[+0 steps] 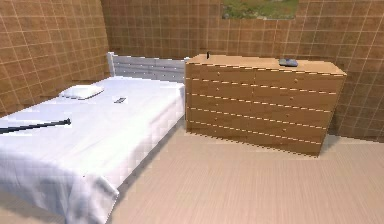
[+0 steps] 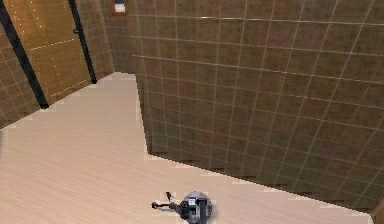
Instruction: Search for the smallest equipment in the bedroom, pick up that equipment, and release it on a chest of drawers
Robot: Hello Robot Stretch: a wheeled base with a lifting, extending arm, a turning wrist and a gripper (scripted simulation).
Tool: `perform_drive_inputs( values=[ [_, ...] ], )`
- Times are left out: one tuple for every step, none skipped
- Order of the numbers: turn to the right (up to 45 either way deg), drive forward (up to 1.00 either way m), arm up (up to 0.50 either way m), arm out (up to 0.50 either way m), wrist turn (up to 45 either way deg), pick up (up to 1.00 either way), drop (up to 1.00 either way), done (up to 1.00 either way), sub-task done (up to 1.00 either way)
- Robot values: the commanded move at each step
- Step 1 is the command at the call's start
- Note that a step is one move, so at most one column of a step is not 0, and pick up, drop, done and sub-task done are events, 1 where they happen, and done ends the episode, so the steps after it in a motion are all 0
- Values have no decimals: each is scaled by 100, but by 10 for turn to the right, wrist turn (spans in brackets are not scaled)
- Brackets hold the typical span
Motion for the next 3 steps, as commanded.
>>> perform_drive_inputs(
  values=[
    [0,0,0,0,450,0,0,0,0],
    [0,0,0,0,180,0,0,0,0],
    [0,0,-30,0,0,0,0,0,0]
  ],
)
